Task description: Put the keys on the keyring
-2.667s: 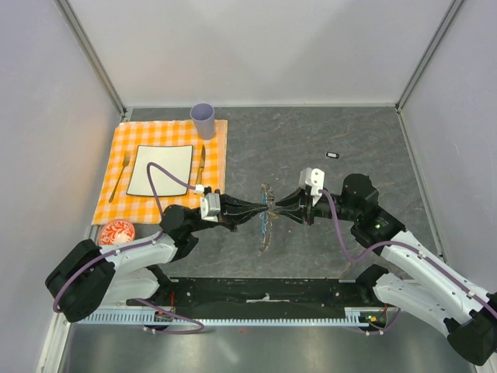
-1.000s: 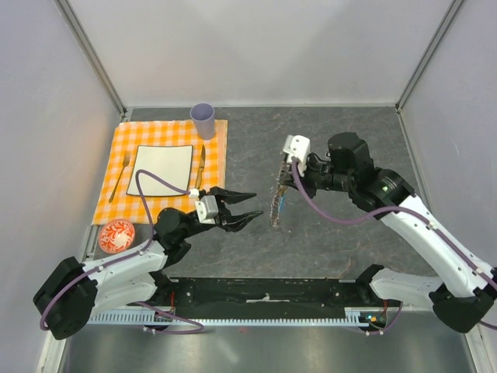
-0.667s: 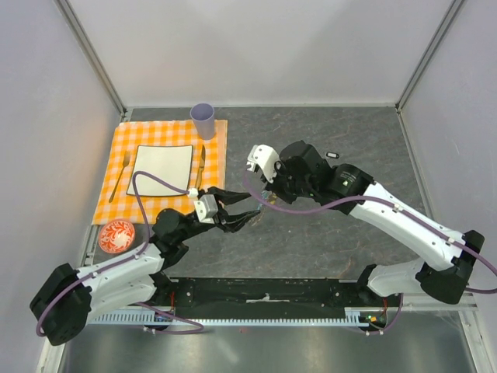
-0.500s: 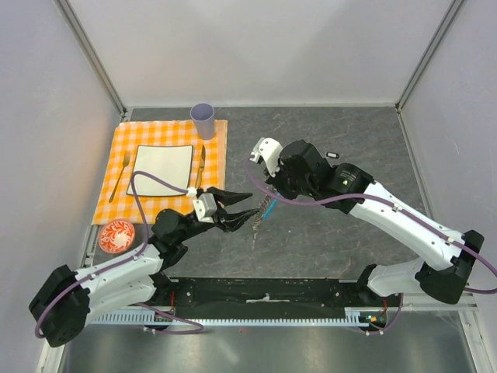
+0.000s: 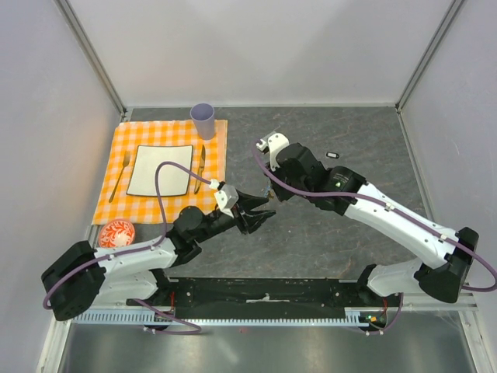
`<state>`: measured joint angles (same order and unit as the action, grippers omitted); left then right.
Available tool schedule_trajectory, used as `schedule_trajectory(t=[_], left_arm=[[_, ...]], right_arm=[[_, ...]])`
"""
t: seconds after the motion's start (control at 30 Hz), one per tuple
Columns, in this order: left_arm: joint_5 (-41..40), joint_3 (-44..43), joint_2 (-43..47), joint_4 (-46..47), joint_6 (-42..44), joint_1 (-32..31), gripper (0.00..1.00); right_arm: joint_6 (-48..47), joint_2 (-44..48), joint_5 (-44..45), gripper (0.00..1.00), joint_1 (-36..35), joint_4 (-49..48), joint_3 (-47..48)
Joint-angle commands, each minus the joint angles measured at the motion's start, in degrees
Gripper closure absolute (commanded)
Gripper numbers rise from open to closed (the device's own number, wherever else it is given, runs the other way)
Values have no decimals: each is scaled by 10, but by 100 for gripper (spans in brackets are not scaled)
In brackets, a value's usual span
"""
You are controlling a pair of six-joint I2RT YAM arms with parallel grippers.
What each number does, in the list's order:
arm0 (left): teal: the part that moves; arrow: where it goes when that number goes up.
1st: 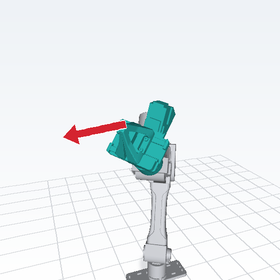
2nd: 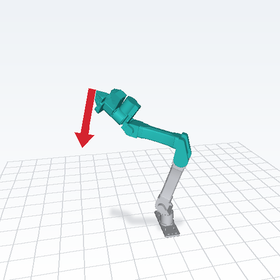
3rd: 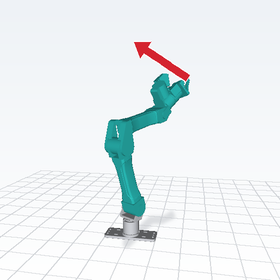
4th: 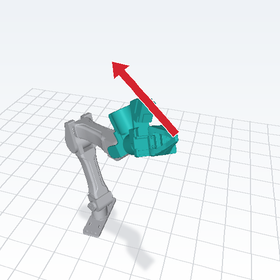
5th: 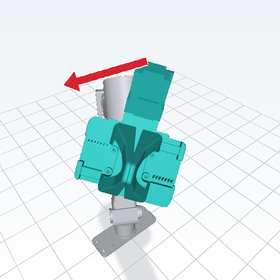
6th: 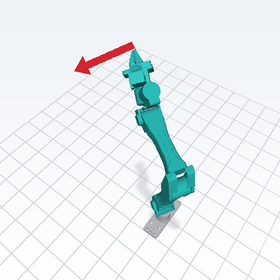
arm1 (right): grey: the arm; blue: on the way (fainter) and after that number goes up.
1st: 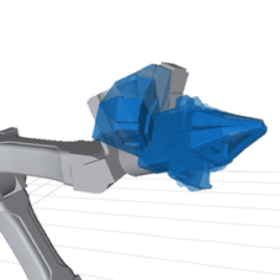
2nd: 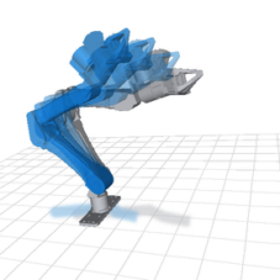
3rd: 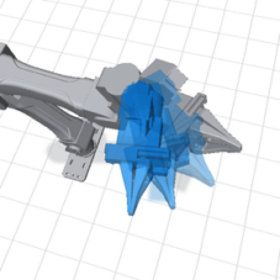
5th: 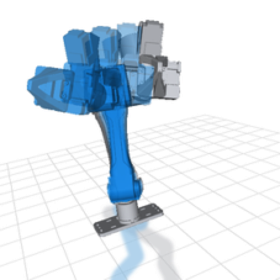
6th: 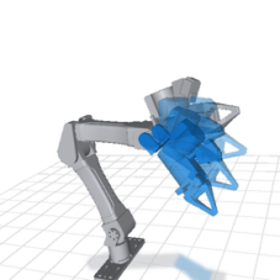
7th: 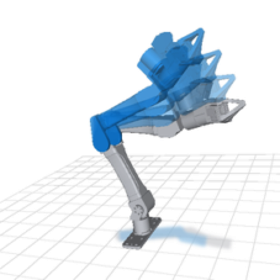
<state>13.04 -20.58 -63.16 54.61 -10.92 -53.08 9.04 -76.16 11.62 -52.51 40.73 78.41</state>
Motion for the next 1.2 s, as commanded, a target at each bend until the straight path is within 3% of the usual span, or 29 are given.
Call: schedule_trajectory(t=[0.0,0.27,0.43,0.7,0.8,0.87,1.17], left_arm=[[-83,-33,-5,17,-31,-37,48],[-158,-36,-43,4,36,-41,55],[-157,-35,-64,12,78,-41,67],[-184,-33,-91,39,95,-41,69],[-193,-34,-99,40,106,-41,74],[-196,-32,-99,38,107,-41,83],[-206,-29,-100,30,126,-41,98]], right_arm=[[47,-3,34,100,-1,-33,-16],[51,5,0,100,-1,-50,-30],[54,17,-1,100,-1,-62,-42],[64,28,-21,100,-1,-74,-62],[65,34,-23,100,-1,-77,-63],[65,36,-22,100,-1,-76,-63],[63,51,-30,100,-1,-82,-63]])
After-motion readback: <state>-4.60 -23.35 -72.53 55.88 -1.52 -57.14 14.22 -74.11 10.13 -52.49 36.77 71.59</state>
